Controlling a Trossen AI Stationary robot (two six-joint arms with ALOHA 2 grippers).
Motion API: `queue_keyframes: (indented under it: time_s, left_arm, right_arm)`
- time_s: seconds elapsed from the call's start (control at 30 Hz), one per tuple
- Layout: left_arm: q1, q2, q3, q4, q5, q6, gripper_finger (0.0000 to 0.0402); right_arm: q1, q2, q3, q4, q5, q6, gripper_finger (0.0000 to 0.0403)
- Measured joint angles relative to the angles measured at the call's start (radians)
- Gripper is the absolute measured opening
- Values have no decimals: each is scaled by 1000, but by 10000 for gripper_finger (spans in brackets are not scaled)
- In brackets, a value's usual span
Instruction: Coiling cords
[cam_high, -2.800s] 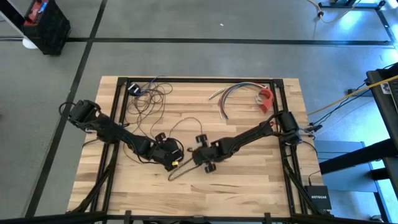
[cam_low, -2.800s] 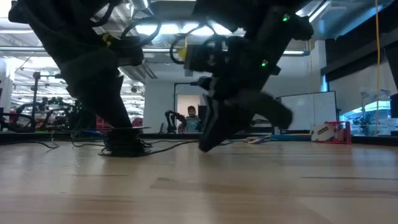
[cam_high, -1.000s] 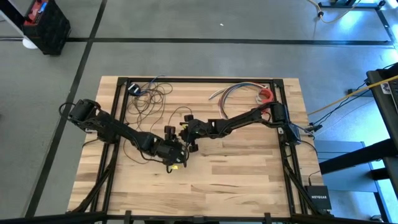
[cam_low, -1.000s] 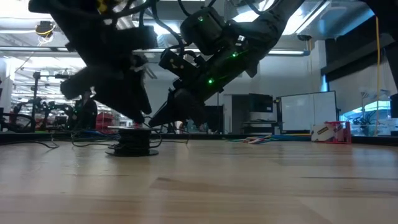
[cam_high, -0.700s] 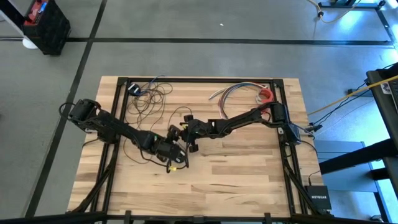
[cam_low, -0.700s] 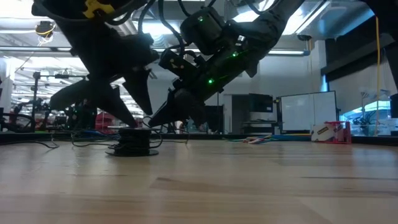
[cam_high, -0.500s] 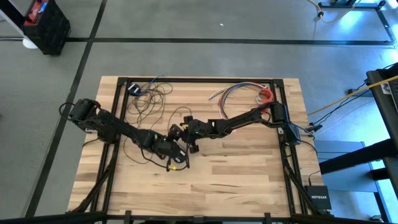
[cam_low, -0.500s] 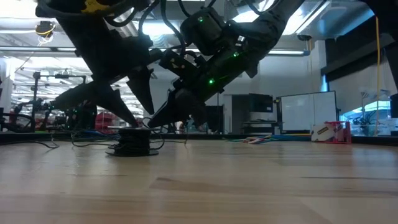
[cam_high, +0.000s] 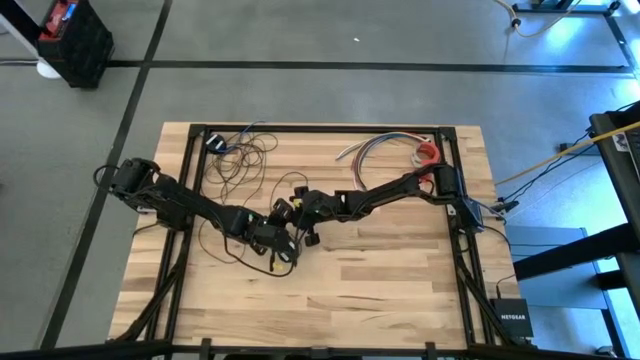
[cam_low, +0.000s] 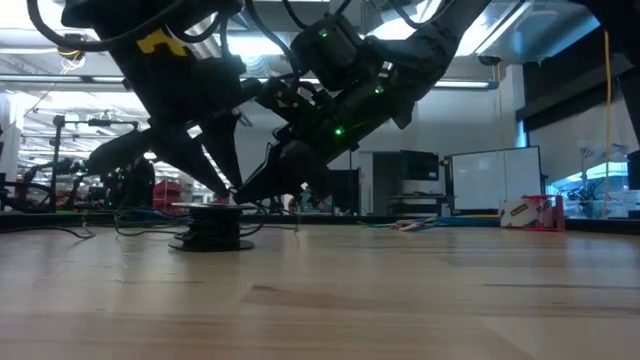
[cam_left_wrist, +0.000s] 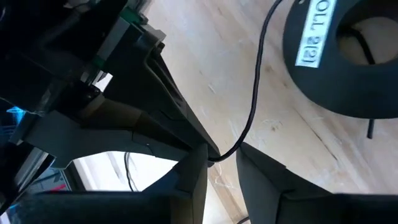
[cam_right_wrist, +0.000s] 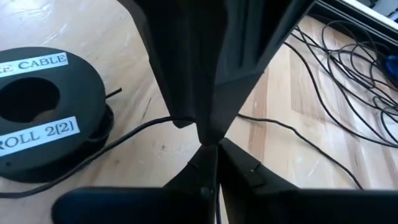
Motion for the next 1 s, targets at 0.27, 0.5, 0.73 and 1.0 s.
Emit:
queue_keyframes:
  time_s: [0.27, 0.5, 0.73, 1.0]
  left_arm:
    - [0, 0, 0, 3, 5, -19, 83]
    - [0, 1, 0, 3, 7, -22, 83]
    - [-13, 8, -2, 9, 46, 50, 84]
    - [-13, 6, -2, -3, -12, 78, 84]
  right_arm:
    - [-12, 0, 0, 16, -42, -1, 14]
    - [-24, 0, 0, 23, -39, 3, 14]
    - [-37, -7, 9, 84, -59, 11, 14]
    - [-39, -7, 8, 62, -101, 6, 14]
